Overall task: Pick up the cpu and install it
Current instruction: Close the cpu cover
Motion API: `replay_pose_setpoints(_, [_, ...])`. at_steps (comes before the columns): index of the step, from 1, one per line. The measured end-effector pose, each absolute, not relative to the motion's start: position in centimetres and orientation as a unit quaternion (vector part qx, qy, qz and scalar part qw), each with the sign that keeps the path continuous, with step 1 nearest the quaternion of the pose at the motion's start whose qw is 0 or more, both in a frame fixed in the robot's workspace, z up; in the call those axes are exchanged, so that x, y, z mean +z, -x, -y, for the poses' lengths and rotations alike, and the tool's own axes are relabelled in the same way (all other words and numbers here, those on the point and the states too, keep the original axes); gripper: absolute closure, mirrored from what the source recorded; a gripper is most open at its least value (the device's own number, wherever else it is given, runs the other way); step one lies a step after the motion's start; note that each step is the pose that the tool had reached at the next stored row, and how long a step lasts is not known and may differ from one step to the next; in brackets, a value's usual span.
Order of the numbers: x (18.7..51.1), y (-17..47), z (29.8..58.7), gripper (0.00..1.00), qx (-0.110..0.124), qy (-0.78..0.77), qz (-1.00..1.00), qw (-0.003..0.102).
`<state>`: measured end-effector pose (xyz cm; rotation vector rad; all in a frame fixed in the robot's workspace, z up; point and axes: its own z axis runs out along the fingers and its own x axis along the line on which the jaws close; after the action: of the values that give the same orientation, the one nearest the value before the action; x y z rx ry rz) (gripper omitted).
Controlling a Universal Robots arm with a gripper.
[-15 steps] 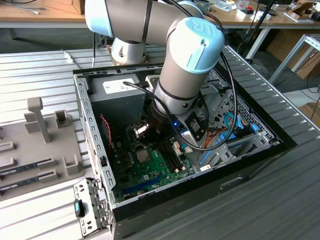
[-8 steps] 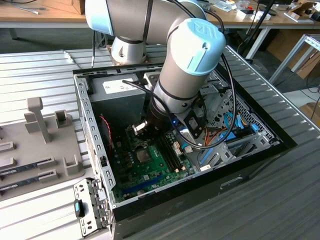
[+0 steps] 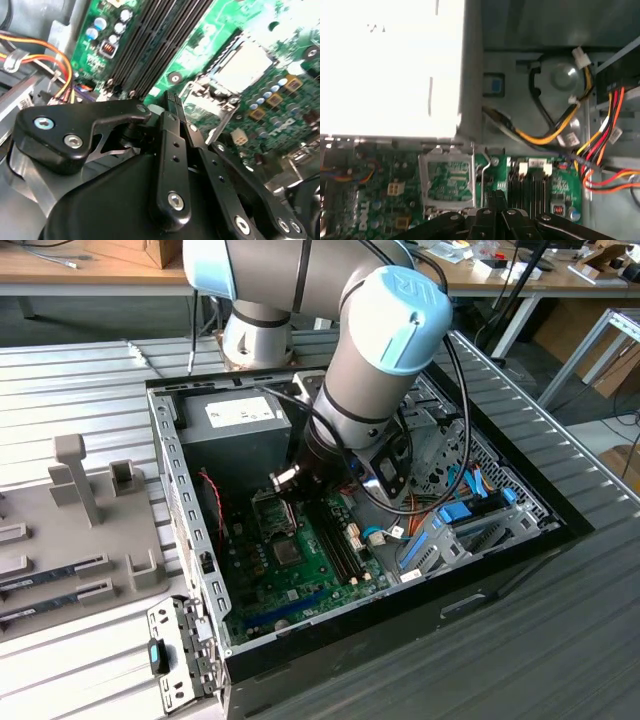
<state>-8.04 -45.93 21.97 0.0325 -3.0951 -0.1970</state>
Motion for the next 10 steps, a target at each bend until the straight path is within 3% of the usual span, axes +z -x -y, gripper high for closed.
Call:
replay_pose_setpoints(6, [22.0, 7.3, 45.7, 0.89, -0.078, -0.035, 0.996, 0.026])
replay_pose_setpoints(10, [22.0, 6.3, 45.7, 0.89, -0.115, -0.058, 0.991, 0.033])
